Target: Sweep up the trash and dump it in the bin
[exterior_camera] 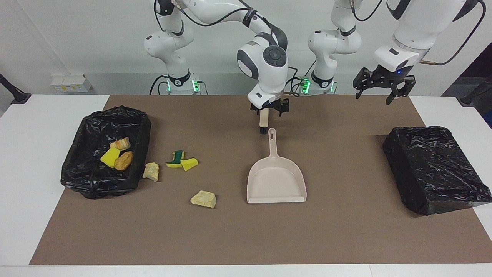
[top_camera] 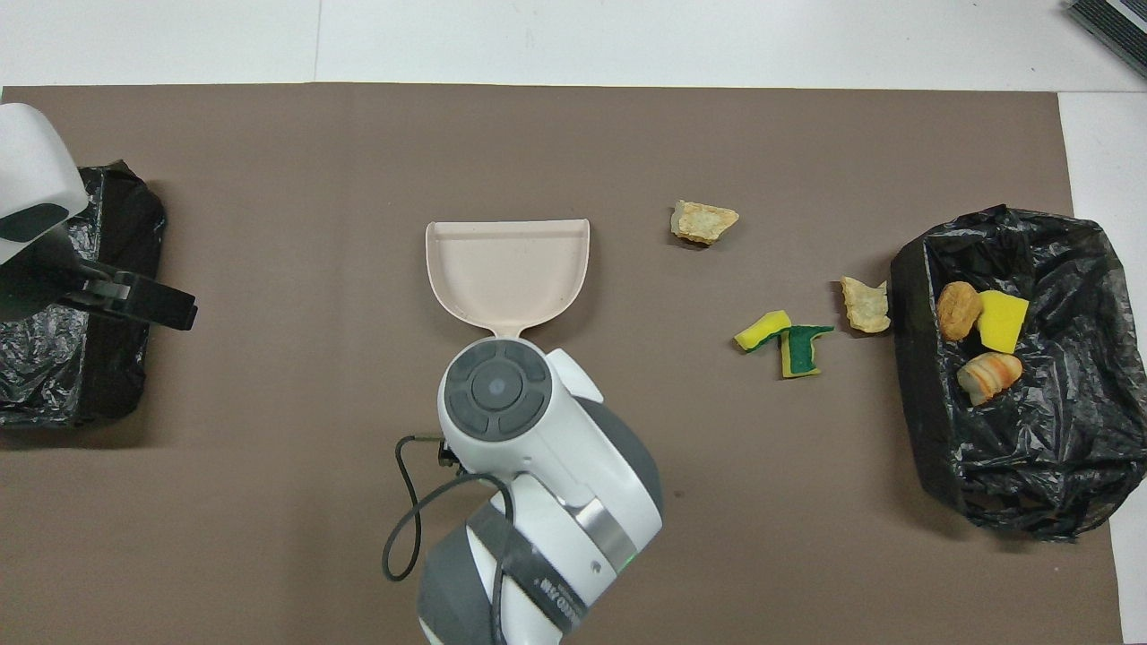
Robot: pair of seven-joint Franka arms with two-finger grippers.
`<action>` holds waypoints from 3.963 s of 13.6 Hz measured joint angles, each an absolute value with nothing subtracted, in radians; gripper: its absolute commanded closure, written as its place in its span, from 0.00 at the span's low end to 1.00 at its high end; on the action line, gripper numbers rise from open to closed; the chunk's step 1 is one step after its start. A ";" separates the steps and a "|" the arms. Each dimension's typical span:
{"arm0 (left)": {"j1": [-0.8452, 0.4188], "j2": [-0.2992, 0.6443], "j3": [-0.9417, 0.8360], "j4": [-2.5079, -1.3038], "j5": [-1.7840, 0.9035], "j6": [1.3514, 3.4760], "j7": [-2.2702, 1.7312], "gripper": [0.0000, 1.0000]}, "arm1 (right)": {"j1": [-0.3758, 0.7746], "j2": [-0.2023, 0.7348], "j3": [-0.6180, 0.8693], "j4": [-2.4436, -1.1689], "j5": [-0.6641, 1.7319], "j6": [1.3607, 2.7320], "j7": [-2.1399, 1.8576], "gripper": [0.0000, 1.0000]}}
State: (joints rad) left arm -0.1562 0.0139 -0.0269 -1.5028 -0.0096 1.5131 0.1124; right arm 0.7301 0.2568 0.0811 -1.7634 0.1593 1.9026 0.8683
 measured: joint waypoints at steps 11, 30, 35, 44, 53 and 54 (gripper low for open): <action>-0.492 0.188 -0.043 -1.795 -0.010 2.059 -0.377 0.00 | 0.982 -0.057 0.083 -2.293 0.160 2.242 1.218 0.16; -0.563 0.243 -0.024 -1.941 -0.007 2.245 -0.323 1.00 | 0.988 0.019 0.080 -2.287 0.158 2.272 1.222 1.00; -0.454 0.184 -0.007 -1.918 -0.004 2.099 0.133 1.00 | 0.909 -0.019 0.074 -2.238 0.157 2.128 1.123 1.00; -0.365 0.172 -0.002 -1.915 0.103 2.062 0.703 1.00 | 0.519 -0.133 0.062 -2.166 -0.029 1.727 0.673 1.00; -0.432 0.239 -0.029 -1.865 0.145 2.062 0.791 1.00 | 0.155 -0.023 0.059 -2.161 -0.420 1.913 0.336 1.00; -0.436 0.239 -0.028 -1.865 0.145 2.062 0.792 1.00 | 0.128 -0.003 0.058 -2.161 -0.447 1.931 0.327 1.00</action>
State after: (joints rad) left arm -0.4357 0.2390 -0.0282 -1.8655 0.1454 2.0617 0.7924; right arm 0.1280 -0.0028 0.0584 -2.1606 -0.4473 1.9305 0.3272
